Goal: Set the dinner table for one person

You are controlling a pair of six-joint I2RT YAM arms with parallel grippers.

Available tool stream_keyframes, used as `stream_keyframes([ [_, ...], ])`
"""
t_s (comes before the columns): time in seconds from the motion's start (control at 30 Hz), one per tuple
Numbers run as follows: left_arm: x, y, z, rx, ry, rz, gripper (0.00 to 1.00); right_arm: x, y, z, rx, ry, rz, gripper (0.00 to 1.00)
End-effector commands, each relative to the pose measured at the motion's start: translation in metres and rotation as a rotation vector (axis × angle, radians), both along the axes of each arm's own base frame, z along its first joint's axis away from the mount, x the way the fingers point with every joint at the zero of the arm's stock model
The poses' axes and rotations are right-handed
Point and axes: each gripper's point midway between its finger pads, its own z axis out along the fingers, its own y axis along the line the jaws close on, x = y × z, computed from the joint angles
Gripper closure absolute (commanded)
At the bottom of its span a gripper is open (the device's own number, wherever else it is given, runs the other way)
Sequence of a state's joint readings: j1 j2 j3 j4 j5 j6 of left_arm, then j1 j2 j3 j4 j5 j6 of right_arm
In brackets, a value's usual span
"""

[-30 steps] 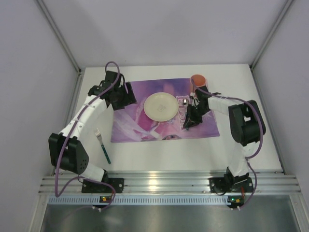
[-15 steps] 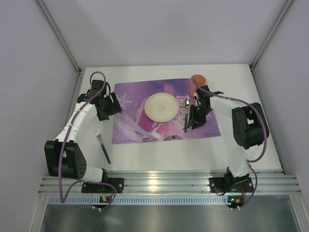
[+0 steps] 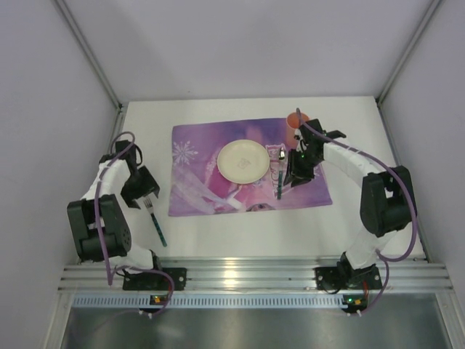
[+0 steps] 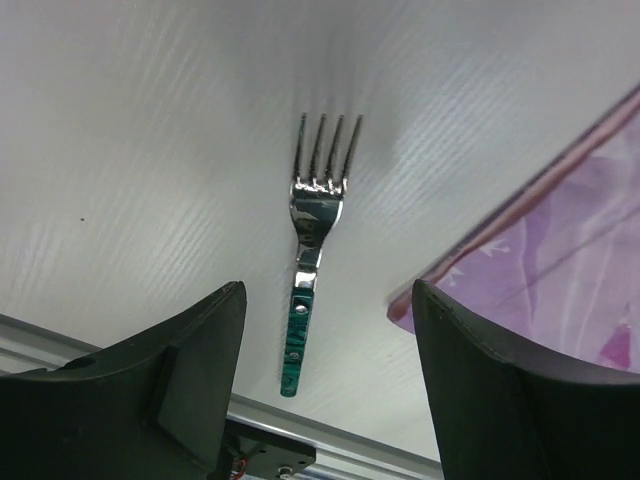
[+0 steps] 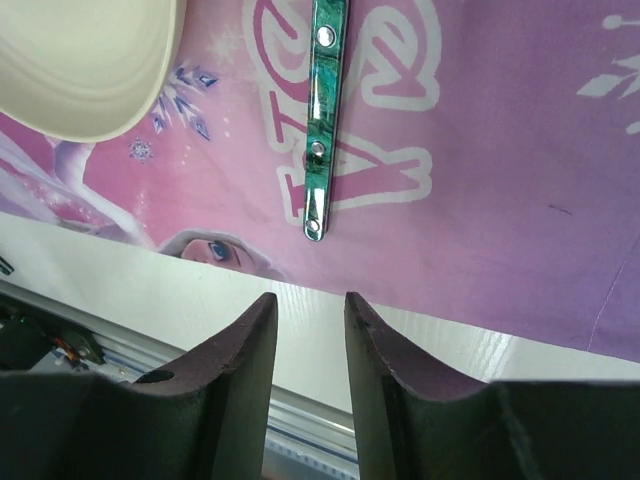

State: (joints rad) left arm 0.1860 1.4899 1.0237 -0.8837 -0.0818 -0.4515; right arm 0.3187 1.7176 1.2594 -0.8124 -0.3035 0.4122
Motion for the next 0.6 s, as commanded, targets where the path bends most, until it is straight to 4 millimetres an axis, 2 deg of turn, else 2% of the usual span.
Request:
stream_keyframes([
  [0.0, -0.006, 0.004, -0.012, -0.061, 0.066, -0.035, 0.28, 0.002, 0.004, 0.018, 0.018, -0.035, 0.005, 0.66],
  [0.2, -0.017, -0.003, -0.026, -0.101, 0.137, -0.004, 0.31, 0.002, 0.003, 0.003, 0.003, 0.005, 0.012, 0.66],
  [0.37, -0.026, -0.017, -0.031, -0.161, 0.127, 0.06, 0.33, 0.008, 0.004, -0.005, 0.008, 0.03, 0.014, 0.66],
  [0.53, -0.032, -0.009, -0.042, -0.104, 0.144, 0.122, 0.36, 0.017, 0.003, -0.007, 0.026, 0.042, 0.019, 0.66],
  [0.57, -0.031, -0.007, -0.044, -0.096, 0.144, 0.127, 0.4, 0.021, 0.003, -0.006, 0.026, 0.038, 0.019, 0.66],
])
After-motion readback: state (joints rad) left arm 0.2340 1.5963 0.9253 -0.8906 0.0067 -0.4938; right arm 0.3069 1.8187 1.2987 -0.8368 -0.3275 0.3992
